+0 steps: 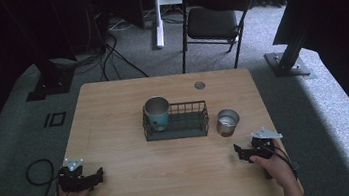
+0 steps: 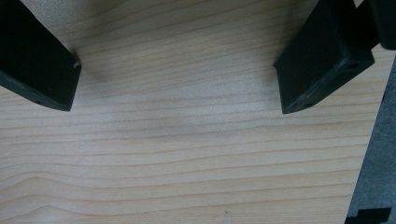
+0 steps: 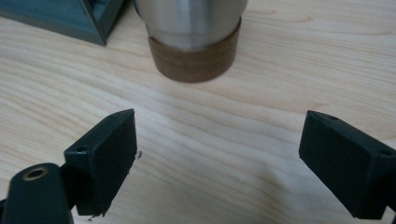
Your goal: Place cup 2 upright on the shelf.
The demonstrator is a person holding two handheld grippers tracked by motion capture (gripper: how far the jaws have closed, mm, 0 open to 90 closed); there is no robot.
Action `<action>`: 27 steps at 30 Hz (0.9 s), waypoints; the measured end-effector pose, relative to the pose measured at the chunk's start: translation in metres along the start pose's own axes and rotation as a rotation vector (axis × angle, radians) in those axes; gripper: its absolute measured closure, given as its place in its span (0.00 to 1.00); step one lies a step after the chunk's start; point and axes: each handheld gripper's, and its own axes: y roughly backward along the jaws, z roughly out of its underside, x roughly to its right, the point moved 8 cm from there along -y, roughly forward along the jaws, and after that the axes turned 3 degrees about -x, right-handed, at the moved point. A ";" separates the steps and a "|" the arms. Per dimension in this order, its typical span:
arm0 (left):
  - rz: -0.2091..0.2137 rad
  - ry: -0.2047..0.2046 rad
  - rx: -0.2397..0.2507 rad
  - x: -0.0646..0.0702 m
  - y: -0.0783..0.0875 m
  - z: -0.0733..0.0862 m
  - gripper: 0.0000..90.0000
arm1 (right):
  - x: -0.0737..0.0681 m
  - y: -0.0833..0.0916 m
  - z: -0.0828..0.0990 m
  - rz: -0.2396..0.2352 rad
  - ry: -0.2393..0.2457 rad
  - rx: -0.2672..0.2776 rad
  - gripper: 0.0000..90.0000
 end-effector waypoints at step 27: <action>0.000 0.000 0.000 0.000 0.000 0.000 0.00 | -0.008 -0.006 -0.036 -0.013 0.007 0.128 0.14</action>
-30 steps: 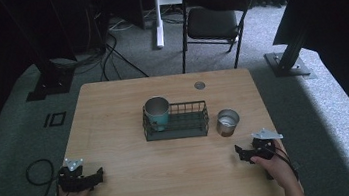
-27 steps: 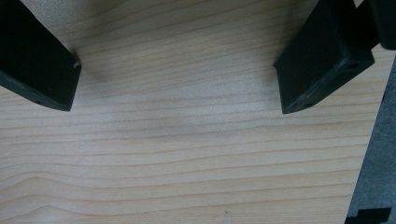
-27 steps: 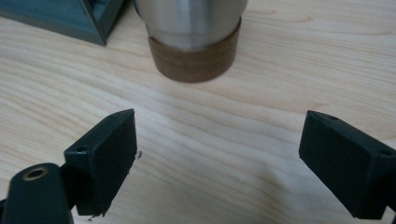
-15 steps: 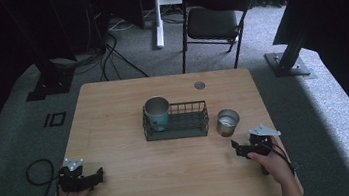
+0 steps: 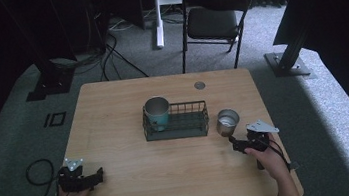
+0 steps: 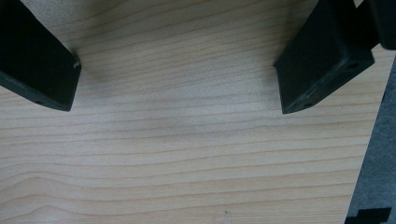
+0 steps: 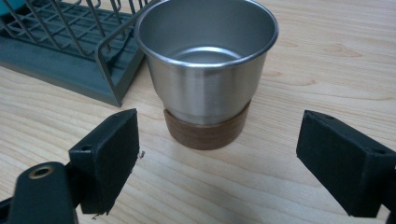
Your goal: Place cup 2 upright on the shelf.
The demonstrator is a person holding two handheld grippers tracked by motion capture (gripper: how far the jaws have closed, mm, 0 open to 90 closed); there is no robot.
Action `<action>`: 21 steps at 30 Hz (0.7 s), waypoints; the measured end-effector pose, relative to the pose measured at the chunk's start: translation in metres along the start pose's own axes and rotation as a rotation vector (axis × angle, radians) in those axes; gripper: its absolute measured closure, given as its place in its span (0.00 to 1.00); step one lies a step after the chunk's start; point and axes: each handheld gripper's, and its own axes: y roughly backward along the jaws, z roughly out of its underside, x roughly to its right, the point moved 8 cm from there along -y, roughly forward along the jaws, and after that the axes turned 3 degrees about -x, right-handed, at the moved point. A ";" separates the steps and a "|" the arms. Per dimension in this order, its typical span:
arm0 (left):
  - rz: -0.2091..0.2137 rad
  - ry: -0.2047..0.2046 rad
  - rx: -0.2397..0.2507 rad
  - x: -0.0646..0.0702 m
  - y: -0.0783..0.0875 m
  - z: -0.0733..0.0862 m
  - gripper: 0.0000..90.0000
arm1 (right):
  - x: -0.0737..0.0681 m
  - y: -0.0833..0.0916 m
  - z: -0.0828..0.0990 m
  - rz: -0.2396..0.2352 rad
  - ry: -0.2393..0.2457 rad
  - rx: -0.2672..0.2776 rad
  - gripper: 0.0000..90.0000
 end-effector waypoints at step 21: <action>0.000 0.001 0.000 0.000 0.000 0.000 0.00 | -0.003 -0.015 -0.019 -0.005 -0.019 0.050 0.13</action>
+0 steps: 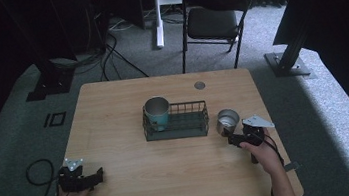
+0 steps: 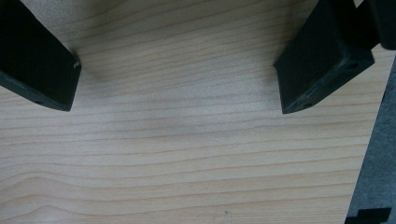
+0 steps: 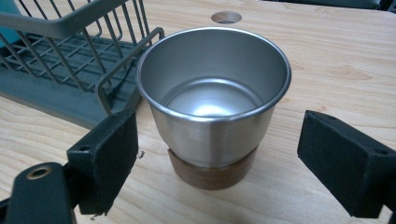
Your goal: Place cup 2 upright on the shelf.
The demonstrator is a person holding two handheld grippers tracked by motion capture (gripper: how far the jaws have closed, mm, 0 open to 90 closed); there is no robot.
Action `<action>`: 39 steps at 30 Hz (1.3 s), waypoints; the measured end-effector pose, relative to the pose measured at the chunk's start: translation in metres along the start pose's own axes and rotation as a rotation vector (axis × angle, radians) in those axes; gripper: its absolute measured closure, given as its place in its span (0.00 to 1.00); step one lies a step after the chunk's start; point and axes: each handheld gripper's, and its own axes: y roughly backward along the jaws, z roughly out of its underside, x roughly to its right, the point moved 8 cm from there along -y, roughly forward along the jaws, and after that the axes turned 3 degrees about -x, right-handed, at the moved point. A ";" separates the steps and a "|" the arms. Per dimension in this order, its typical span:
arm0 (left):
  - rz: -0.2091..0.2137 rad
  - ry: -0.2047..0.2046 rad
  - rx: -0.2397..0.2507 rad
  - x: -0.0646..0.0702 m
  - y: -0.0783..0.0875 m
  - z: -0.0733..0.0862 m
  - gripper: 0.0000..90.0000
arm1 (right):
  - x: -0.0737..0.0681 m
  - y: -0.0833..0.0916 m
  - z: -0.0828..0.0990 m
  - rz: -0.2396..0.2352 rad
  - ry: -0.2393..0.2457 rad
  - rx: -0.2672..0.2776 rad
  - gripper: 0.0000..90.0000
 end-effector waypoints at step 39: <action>0.000 0.000 0.000 0.000 0.000 0.000 0.00 | -0.003 -0.028 -0.017 -0.007 0.012 0.036 0.13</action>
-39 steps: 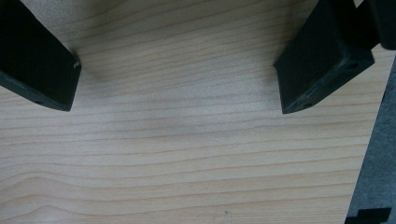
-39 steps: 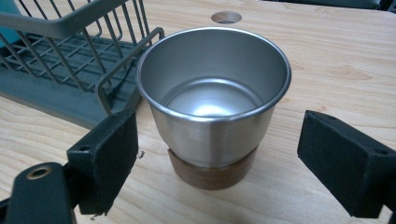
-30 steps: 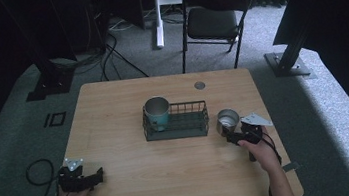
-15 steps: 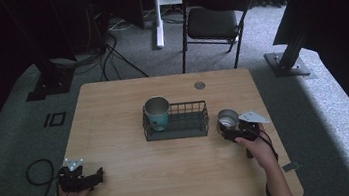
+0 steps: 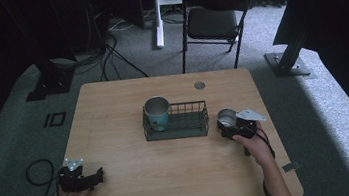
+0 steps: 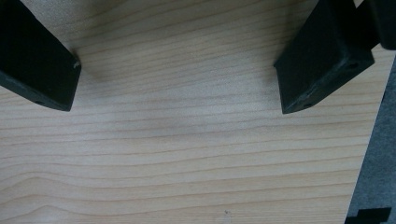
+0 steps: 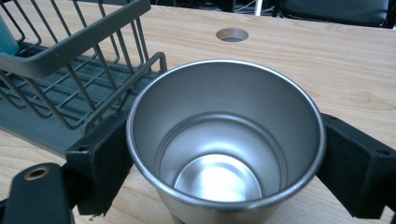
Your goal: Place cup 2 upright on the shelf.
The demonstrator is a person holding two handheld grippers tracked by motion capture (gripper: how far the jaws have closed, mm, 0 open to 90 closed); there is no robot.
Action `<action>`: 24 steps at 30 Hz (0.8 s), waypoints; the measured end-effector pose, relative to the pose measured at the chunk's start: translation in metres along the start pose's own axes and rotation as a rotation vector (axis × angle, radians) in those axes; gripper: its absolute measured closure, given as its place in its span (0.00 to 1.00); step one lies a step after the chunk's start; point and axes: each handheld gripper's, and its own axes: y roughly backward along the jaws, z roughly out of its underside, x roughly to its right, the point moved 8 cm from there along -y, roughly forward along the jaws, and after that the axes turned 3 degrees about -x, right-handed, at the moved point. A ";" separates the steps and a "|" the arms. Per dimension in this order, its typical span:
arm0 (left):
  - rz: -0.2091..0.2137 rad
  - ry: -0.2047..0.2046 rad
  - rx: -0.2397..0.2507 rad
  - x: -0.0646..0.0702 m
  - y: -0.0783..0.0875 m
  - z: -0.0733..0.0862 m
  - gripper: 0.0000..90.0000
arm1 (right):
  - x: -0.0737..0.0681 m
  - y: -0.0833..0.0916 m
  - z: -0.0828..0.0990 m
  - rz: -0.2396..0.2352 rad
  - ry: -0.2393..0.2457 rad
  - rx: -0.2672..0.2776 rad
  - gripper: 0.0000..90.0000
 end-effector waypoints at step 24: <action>0.000 0.000 0.000 0.000 0.000 0.000 0.00 | 0.003 -0.003 -0.002 0.037 0.015 -0.015 0.15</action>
